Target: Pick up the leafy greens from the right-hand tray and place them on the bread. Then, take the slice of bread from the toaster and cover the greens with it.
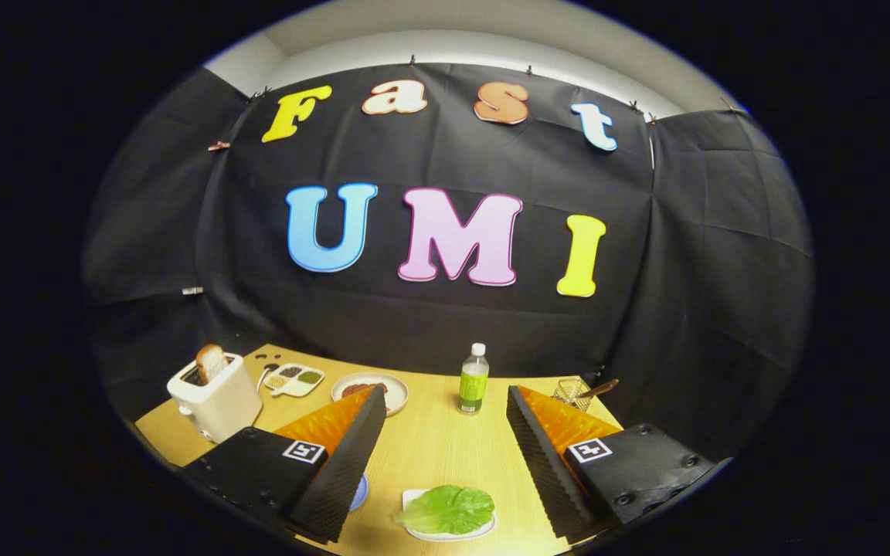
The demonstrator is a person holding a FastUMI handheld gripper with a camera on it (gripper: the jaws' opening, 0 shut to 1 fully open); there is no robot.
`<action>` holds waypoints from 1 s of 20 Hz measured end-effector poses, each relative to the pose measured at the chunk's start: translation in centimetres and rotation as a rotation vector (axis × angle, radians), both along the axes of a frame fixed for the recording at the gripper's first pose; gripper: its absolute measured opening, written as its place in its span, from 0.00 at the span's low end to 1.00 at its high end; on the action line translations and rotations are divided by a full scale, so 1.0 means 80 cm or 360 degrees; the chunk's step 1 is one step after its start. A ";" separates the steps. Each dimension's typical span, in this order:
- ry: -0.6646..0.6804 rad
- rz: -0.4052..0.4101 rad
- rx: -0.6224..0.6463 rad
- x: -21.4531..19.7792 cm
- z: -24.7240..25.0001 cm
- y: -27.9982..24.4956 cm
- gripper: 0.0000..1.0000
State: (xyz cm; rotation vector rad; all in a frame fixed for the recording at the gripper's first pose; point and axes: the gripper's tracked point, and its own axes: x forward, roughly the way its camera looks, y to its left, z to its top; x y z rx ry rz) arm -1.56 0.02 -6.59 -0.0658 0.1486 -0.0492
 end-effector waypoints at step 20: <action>0.0967 0.0146 0.0115 0.022 -0.326 -0.042 0.98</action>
